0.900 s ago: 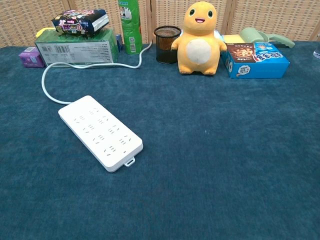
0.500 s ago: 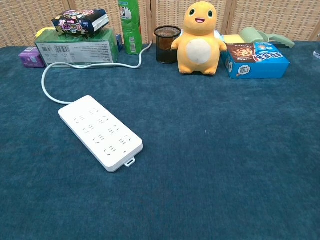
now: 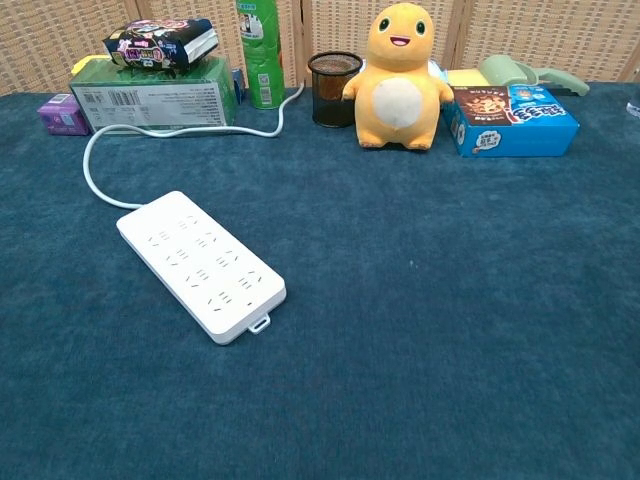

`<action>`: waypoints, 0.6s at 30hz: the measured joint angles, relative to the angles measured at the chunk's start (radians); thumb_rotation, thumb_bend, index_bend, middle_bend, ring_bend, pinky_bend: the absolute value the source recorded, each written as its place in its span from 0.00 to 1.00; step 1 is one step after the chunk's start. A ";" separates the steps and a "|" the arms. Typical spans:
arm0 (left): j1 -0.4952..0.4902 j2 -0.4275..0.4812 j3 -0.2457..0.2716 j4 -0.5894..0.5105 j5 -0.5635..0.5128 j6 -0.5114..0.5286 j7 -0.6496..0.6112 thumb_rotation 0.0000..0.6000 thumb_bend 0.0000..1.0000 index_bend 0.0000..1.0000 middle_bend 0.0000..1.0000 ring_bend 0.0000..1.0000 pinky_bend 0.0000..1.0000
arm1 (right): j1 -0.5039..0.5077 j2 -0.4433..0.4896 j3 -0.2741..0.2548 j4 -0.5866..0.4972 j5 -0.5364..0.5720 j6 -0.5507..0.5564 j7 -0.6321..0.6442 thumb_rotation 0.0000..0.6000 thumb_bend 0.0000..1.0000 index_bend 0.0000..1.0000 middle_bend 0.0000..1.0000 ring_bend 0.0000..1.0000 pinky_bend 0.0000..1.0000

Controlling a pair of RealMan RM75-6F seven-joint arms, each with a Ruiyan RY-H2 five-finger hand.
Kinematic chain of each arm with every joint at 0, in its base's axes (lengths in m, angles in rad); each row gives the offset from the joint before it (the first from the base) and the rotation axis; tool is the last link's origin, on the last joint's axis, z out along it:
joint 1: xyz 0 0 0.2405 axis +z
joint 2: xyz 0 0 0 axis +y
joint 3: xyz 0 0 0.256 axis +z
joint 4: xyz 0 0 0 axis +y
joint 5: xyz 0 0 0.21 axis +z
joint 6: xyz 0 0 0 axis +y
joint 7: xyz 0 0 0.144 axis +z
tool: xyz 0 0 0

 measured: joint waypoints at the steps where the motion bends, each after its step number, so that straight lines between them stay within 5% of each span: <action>1: -0.001 -0.002 -0.001 0.000 0.003 0.000 0.002 1.00 0.11 0.00 0.18 0.10 0.07 | 0.000 0.000 0.000 0.001 0.000 -0.001 0.001 1.00 0.00 0.05 0.03 0.02 0.00; 3: -0.007 -0.009 -0.004 -0.001 0.013 0.002 0.003 1.00 0.14 0.00 0.64 0.50 0.31 | 0.001 -0.001 0.001 0.003 -0.001 -0.001 0.005 1.00 0.00 0.05 0.03 0.02 0.00; 6: -0.027 -0.021 -0.016 -0.012 0.024 -0.004 0.003 1.00 0.19 0.00 0.96 0.91 0.77 | 0.003 -0.003 0.001 0.008 0.000 -0.004 0.008 1.00 0.00 0.05 0.03 0.02 0.00; 9: -0.060 -0.031 -0.032 -0.032 0.030 -0.032 0.011 1.00 0.25 0.00 1.00 1.00 0.99 | 0.005 -0.006 0.002 0.009 0.003 -0.008 0.004 1.00 0.00 0.05 0.03 0.02 0.00; 15: -0.144 -0.060 -0.072 -0.093 -0.005 -0.142 0.078 1.00 0.47 0.02 1.00 1.00 1.00 | 0.011 -0.014 0.002 0.011 0.010 -0.019 -0.009 1.00 0.00 0.05 0.03 0.02 0.00; 18: -0.196 -0.080 -0.095 -0.119 -0.059 -0.222 0.103 1.00 0.56 0.18 1.00 1.00 1.00 | 0.014 -0.017 0.003 0.016 0.018 -0.026 -0.012 1.00 0.00 0.05 0.03 0.02 0.00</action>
